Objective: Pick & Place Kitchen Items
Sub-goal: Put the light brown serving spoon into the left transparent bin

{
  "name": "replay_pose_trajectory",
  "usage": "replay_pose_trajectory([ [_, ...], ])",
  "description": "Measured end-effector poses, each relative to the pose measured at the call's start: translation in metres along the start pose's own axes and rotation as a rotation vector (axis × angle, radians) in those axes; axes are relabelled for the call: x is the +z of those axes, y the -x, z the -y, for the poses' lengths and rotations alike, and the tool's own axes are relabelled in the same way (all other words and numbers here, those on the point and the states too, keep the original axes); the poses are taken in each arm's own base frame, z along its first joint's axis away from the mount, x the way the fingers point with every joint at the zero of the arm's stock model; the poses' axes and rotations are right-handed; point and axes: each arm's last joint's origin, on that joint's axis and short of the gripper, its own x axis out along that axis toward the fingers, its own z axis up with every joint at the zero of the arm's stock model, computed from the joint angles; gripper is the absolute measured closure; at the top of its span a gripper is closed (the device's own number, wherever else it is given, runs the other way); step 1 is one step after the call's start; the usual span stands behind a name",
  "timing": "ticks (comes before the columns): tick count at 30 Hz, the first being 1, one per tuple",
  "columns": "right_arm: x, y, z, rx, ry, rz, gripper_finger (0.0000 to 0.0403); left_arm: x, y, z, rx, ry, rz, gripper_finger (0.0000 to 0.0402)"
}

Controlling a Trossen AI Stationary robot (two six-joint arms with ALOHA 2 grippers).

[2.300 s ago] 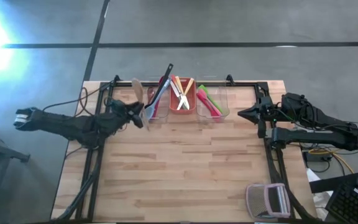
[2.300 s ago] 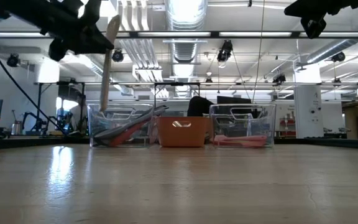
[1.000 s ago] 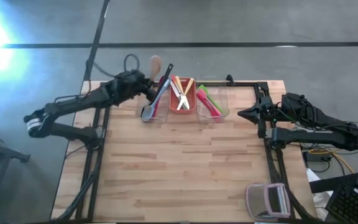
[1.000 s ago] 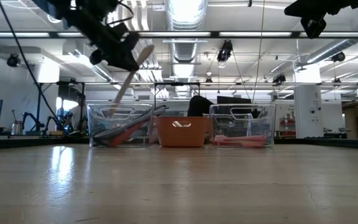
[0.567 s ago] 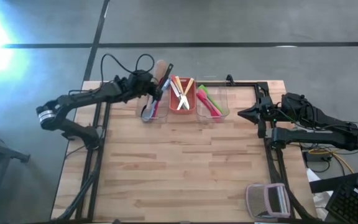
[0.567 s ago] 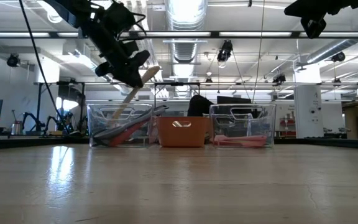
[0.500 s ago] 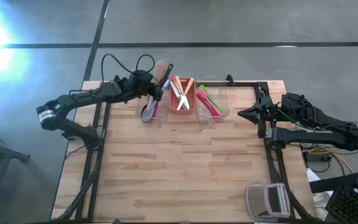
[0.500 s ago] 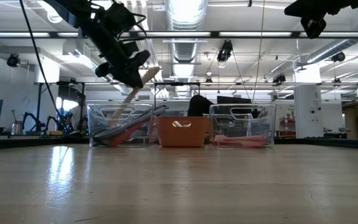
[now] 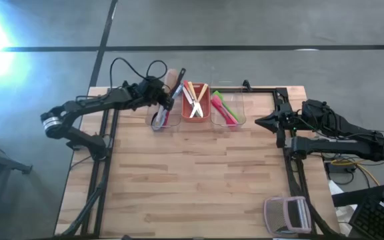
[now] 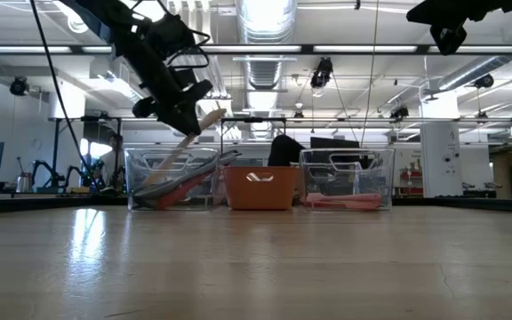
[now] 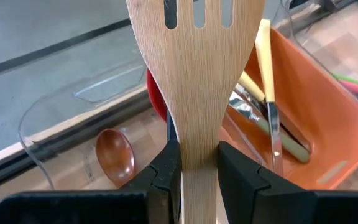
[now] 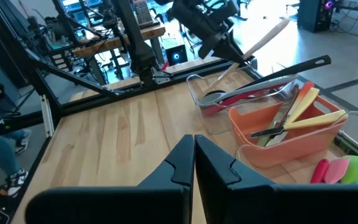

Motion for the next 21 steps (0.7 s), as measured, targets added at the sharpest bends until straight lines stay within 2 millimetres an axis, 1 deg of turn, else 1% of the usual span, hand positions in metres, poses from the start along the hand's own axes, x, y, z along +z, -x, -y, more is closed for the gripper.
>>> replay_pose_trajectory([
  [11,0.000,0.000,0.000,0.000,0.000,0.000,0.0394,-0.008,-0.021,-0.001,0.005,0.002,-0.079,0.0319],
  [21,0.000,0.000,0.000,0.000,0.000,0.000,0.0394,-0.005,-0.040,-0.006,-0.015,0.035,-0.131,0.0319],
])
